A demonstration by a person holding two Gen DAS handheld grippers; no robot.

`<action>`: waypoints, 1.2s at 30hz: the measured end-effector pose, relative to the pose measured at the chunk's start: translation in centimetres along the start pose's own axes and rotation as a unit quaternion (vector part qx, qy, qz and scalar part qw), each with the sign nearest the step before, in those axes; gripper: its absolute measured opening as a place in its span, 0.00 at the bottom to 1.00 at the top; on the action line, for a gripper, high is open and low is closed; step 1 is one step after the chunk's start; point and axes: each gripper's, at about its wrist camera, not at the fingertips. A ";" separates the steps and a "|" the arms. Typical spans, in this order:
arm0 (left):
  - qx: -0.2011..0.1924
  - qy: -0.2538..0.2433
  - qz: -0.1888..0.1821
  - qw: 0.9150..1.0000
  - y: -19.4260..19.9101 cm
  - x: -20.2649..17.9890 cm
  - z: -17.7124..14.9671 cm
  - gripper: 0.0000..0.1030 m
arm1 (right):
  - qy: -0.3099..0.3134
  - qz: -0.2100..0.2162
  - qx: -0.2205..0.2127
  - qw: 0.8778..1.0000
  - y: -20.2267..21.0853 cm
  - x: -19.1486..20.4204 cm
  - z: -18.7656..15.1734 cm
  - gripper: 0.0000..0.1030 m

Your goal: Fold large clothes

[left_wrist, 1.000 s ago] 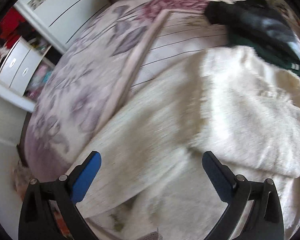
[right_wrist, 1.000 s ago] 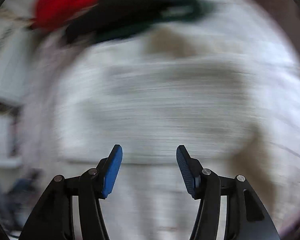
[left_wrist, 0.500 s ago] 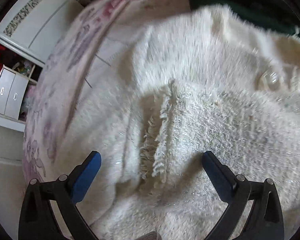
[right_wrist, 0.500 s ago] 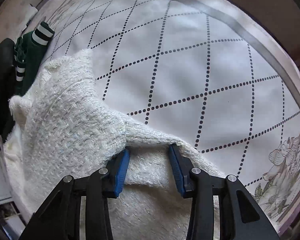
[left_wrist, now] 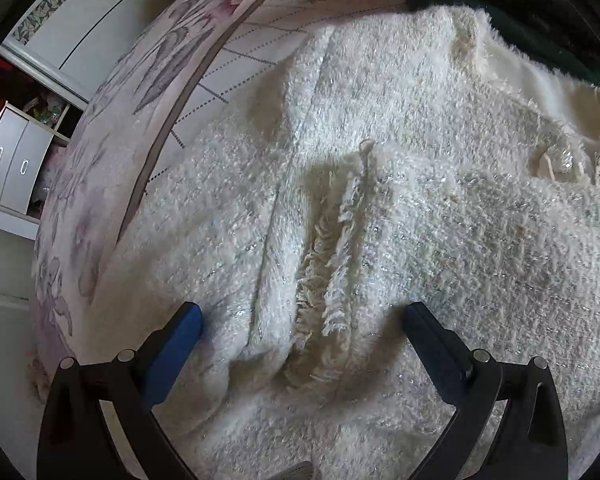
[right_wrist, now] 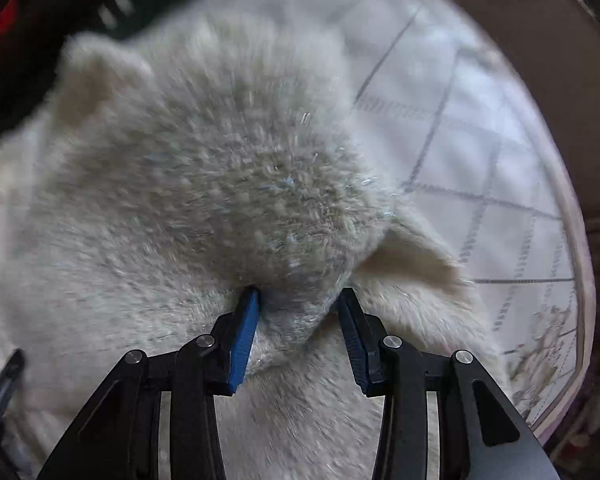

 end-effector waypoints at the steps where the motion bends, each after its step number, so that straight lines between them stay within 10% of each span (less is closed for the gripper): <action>1: -0.002 0.008 -0.007 1.000 0.3 0.5 -0.2 1.00 | 0.005 -0.013 -0.006 1.000 0.1 0.5 -0.2 0.42; 11: 0.078 0.146 -0.017 0.986 3.1 12.7 -7.5 1.00 | 0.178 -0.059 -0.003 0.982 3.8 12.5 -8.3 0.79; 15: 0.133 0.200 0.016 0.970 2.1 18.3 -13.2 1.00 | 0.216 -0.047 0.004 0.975 5.0 14.9 -5.6 0.86; 25: 0.265 0.377 0.048 0.886 -4.1 29.2 -25.9 1.00 | 0.289 0.000 0.049 0.956 5.4 18.8 -8.4 0.86; 32: 0.299 0.504 -0.108 0.803 -9.4 30.9 -28.5 1.00 | 0.335 -0.018 0.073 0.939 3.4 19.9 -13.1 0.86; 36: 0.277 0.525 -0.115 0.796 -11.6 31.2 -27.1 0.72 | 0.330 -0.022 0.087 0.940 2.4 20.9 -14.7 0.86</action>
Point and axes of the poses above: each gripper's, at about its wrist camera, not at the fingertips, and y roughly against the way its jaws point, x to its left, z to its top, and after that the axes turned 15 degrees about z, right-handed
